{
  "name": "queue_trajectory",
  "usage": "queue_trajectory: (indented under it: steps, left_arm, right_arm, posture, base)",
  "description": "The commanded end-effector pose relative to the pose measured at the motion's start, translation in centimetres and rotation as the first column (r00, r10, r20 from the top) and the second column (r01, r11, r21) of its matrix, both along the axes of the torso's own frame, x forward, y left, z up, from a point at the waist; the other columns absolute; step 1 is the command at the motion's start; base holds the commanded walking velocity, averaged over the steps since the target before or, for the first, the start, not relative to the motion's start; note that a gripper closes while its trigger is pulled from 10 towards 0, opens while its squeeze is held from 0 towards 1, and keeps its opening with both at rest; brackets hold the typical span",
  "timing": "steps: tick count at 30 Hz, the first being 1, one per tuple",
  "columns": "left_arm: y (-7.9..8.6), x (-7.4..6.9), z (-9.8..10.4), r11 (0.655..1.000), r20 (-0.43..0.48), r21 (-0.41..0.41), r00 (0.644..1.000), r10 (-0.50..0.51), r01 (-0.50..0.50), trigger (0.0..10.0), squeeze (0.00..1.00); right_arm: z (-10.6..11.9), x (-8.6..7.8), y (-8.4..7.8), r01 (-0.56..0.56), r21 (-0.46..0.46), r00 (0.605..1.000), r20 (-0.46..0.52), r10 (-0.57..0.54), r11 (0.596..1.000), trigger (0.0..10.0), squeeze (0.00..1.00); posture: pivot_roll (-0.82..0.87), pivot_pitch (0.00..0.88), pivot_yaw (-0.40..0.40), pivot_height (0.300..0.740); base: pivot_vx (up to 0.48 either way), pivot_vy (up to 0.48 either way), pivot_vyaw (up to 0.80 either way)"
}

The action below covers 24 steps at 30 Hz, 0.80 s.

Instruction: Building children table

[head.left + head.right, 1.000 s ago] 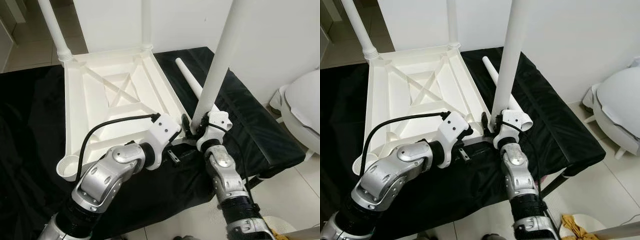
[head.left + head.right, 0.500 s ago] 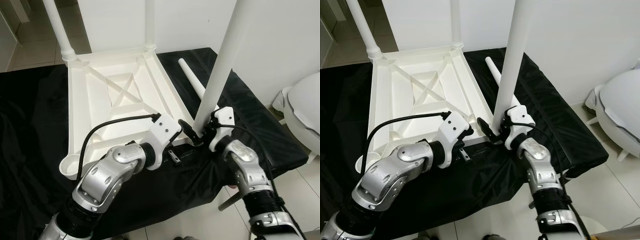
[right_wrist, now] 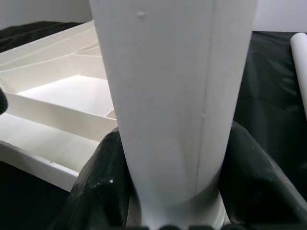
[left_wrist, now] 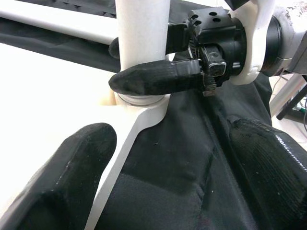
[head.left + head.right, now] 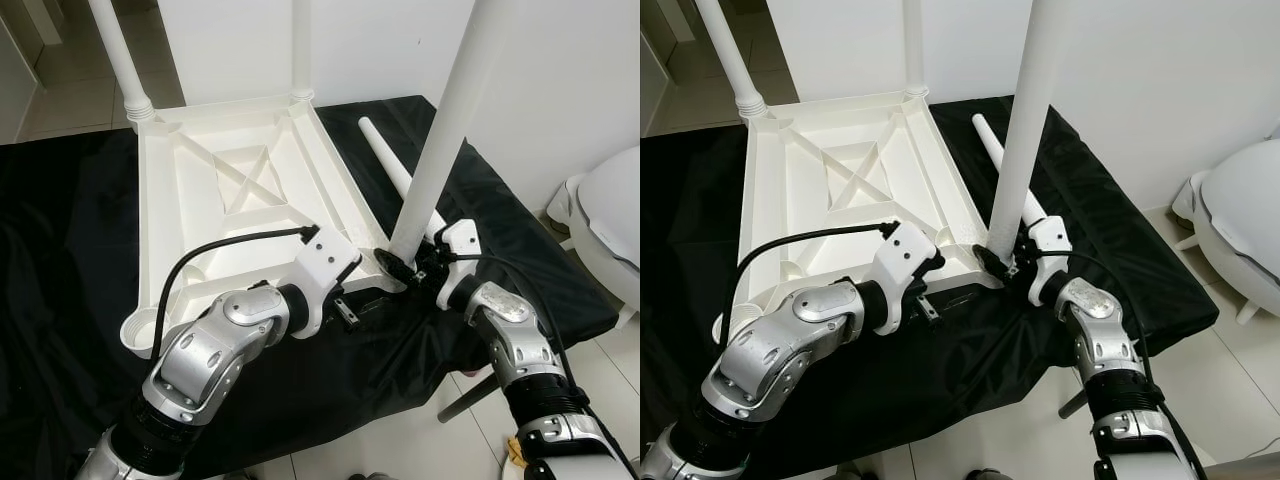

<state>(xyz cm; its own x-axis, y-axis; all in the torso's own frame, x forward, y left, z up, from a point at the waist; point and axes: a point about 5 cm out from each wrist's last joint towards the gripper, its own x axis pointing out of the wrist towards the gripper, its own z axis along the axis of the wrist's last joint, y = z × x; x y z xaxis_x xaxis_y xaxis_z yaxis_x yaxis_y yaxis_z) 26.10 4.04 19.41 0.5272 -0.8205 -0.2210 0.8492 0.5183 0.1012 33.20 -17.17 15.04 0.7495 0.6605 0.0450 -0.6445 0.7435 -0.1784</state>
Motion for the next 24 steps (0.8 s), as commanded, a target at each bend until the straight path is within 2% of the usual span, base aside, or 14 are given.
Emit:
queue_trajectory:
  steps: [1, 8, 10, 13, 15, 16, 19, 22, 24]
  left_arm:
    - [0.1, -0.1, 0.0, 1.000, -0.004, 0.007, 1.000, -0.014, 0.014, 10.0, 0.00]
    - [0.1, -0.1, 0.0, 1.000, -0.004, 0.007, 1.000, -0.013, 0.013, 10.0, 0.00]
    - [0.1, -0.1, 0.0, 1.000, -0.004, 0.005, 1.000, -0.010, 0.010, 10.0, 0.00]
    - [0.1, -0.1, 0.0, 1.000, -0.004, 0.005, 1.000, -0.009, 0.009, 10.0, 0.00]
    - [0.1, -0.1, 0.0, 1.000, -0.006, 0.003, 1.000, -0.005, 0.005, 10.0, 0.00]
    - [0.1, -0.1, 0.0, 1.000, -0.006, 0.003, 1.000, -0.005, 0.005, 10.0, 0.00]
    - [0.1, -0.1, 0.0, 1.000, -0.008, 0.003, 1.000, -0.004, 0.004, 10.0, 0.00]
    - [0.1, -0.1, -0.1, 1.000, -0.009, 0.003, 1.000, -0.004, 0.004, 10.0, 0.00]
    - [0.1, -0.1, -0.1, 1.000, -0.010, 0.003, 1.000, -0.003, 0.003, 10.0, 0.00]
  right_arm:
    - [-0.1, -0.3, -0.1, -0.018, 0.012, 1.000, 0.006, 0.018, 1.000, 0.0, 0.00]
    - [-0.3, -0.3, 0.1, 0.011, 0.019, 1.000, 0.015, -0.012, 1.000, 0.0, 0.00]
    - [-0.4, -0.2, 1.0, 0.086, 0.040, 0.996, 0.015, -0.086, 0.996, 0.0, 0.00]
    - [-0.5, -0.2, 1.4, 0.114, 0.055, 0.993, 0.012, -0.115, 0.992, 0.0, 0.00]
    - [-0.6, -0.1, 2.5, 0.207, 0.105, 0.978, -0.011, -0.207, 0.973, 0.0, 0.00]
    - [-0.6, -0.1, 2.5, 0.207, 0.105, 0.978, -0.011, -0.207, 0.973, 0.0, 0.00]
    - [-0.6, 0.0, 3.3, 0.319, 0.168, 0.948, -0.050, -0.316, 0.933, 0.0, 0.00]
    - [-0.5, 0.1, 3.7, 0.363, 0.188, 0.931, -0.051, -0.360, 0.913, 0.0, 0.00]
    - [-0.4, 0.1, 4.5, 0.439, 0.222, 0.898, -0.064, -0.436, 0.871, 0.0, 0.00]
  posture:
    - [-0.02, 0.085, 0.026, 0.740]
    - [-0.02, 0.086, 0.022, 0.740]
    - [-0.02, 0.087, 0.017, 0.740]
    - [-0.02, 0.087, 0.017, 0.740]
    - [-0.02, 0.089, 0.017, 0.740]
    - [-0.02, 0.089, 0.017, 0.740]
    - [-0.02, 0.092, 0.015, 0.740]
    - [-0.02, 0.095, 0.016, 0.740]
    - [-0.02, 0.095, 0.016, 0.740]
  base:
    - [0.000, 0.000, 0.00]
    - [0.000, 0.000, 0.00]
    - [0.000, 0.000, 0.00]
    - [0.000, 0.000, 0.00]
    - [0.000, 0.000, 0.00]
    - [0.000, 0.000, 0.00]
    - [0.000, 0.000, 0.00]
    - [0.000, 0.000, 0.00]
    - [0.000, 0.000, 0.00]
